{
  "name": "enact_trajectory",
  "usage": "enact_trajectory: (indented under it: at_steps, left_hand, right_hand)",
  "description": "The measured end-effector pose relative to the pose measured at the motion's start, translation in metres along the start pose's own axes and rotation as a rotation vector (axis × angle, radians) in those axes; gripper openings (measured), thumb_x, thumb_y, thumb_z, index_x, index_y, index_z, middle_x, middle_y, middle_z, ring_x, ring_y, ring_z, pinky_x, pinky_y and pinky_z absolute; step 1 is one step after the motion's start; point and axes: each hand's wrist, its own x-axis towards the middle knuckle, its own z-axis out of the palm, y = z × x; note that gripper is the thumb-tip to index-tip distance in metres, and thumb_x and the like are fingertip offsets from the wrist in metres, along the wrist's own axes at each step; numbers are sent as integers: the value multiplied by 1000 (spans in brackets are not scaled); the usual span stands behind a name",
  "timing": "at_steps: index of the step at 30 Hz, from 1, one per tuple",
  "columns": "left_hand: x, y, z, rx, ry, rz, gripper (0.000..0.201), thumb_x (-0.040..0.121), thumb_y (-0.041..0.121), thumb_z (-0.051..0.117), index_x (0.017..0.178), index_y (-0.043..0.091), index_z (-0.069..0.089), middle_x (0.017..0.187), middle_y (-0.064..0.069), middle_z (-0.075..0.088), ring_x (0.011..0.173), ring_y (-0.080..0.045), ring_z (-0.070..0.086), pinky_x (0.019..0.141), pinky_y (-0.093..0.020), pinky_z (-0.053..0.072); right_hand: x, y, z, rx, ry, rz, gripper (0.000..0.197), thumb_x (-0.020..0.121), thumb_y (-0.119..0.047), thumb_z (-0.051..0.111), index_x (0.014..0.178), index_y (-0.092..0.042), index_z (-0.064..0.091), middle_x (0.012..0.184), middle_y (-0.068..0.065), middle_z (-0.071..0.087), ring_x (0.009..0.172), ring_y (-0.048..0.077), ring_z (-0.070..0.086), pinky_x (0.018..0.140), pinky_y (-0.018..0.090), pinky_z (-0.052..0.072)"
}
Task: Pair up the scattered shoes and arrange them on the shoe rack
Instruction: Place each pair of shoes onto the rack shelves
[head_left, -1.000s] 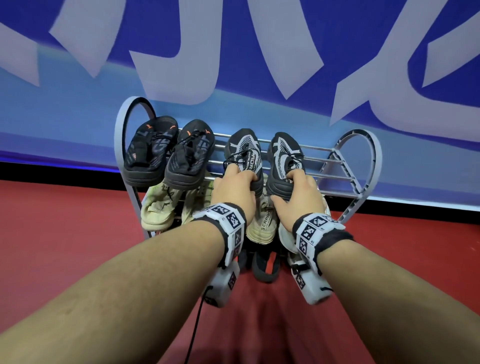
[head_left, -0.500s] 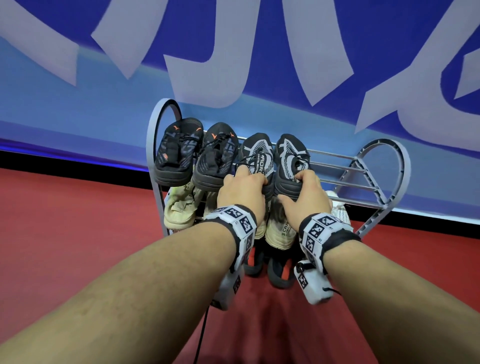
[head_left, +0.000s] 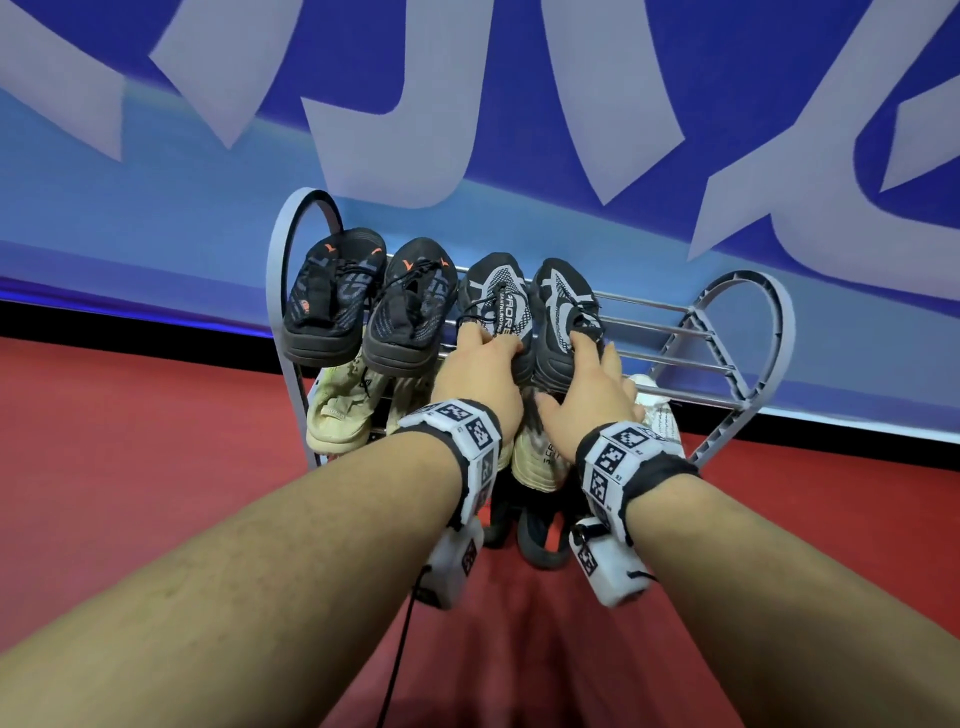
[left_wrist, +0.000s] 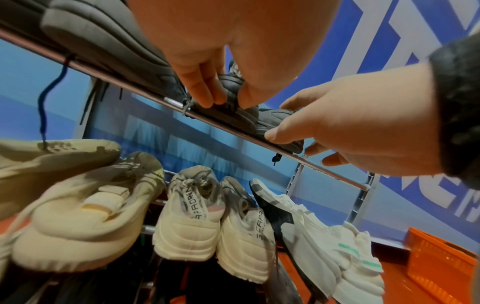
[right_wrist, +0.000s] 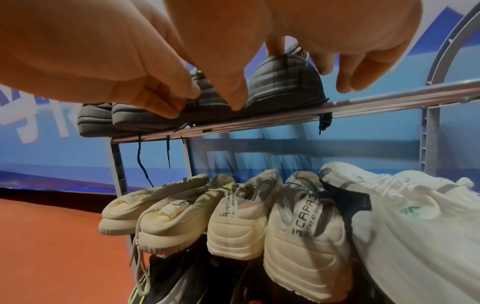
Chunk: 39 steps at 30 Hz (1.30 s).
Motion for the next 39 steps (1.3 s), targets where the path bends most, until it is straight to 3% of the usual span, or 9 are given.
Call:
enact_trajectory:
  at_steps: [4, 7, 11, 15, 24, 28, 31, 37, 39]
  left_hand:
    - [-12, 2, -9, -72, -7, -26, 30, 83, 9, 53, 112, 15, 52, 120, -5, 36, 80, -28, 55, 72, -31, 42]
    - [-17, -6, -18, -74, -15, -77, 17, 82, 11, 53, 99, 15, 50, 112, -5, 38, 71, -25, 50, 68, -32, 41]
    - [-30, -34, -25, -13, -54, -102, 9, 82, 17, 52, 90, 14, 55, 105, -6, 45, 79, -27, 53, 79, -38, 49]
    - [-43, -69, -29, 86, -82, -128, 11, 85, 23, 54, 90, 15, 58, 102, -6, 47, 90, -29, 56, 82, -38, 49]
    - [-42, -145, -45, 201, -199, -224, 14, 78, 18, 54, 91, 15, 58, 111, -8, 51, 95, -31, 54, 77, -33, 45]
    - [-43, -173, -44, 268, -249, -321, 31, 79, 20, 58, 109, 16, 53, 117, -9, 42, 100, -35, 54, 80, -38, 48]
    - [-44, -188, -41, 275, -294, -342, 39, 78, 20, 59, 116, 20, 50, 119, -8, 40, 96, -32, 55, 75, -37, 48]
    - [-36, -195, -28, 208, -393, -334, 55, 80, 18, 60, 129, 33, 42, 122, -11, 39, 87, -31, 55, 73, -32, 45]
    - [-31, -193, -23, 232, -398, -367, 53, 80, 21, 62, 130, 31, 44, 123, -11, 36, 85, -31, 54, 73, -30, 43]
  right_hand:
    - [-12, -10, -11, -12, 98, -30, 64, 74, -27, 67, 131, -26, 37, 128, 9, 34, 118, 34, 38, 98, 45, 37]
    - [-22, -22, -17, 17, 137, -74, 48, 74, -24, 66, 115, -17, 42, 118, 9, 36, 110, 33, 41, 92, 42, 41]
    - [-37, -42, -6, 124, 27, -213, 31, 78, -19, 63, 102, -17, 43, 110, 7, 46, 96, 29, 52, 82, 39, 47]
    - [-51, -64, 15, 96, -133, -309, 23, 82, -22, 60, 95, -19, 42, 91, 1, 54, 77, 24, 53, 64, 31, 39]
    - [-56, -85, 87, -32, -349, -285, 42, 82, -34, 63, 112, -17, 40, 95, 6, 60, 81, 30, 60, 70, 36, 51]
    - [-53, -74, 106, -62, -398, -271, 53, 83, -27, 60, 127, -18, 32, 80, 5, 58, 70, 27, 59, 68, 37, 55]
    - [-50, -68, 116, -57, -437, -257, 71, 87, -29, 62, 143, -17, 21, 71, -1, 51, 66, 23, 54, 63, 31, 48]
    - [-41, -65, 137, 9, -457, -213, 67, 86, -28, 65, 140, -18, 26, 83, 5, 59, 67, 21, 52, 65, 30, 45]
    - [-38, -64, 142, 47, -440, -202, 66, 85, -26, 66, 138, -17, 28, 86, 6, 63, 72, 21, 57, 69, 31, 48]
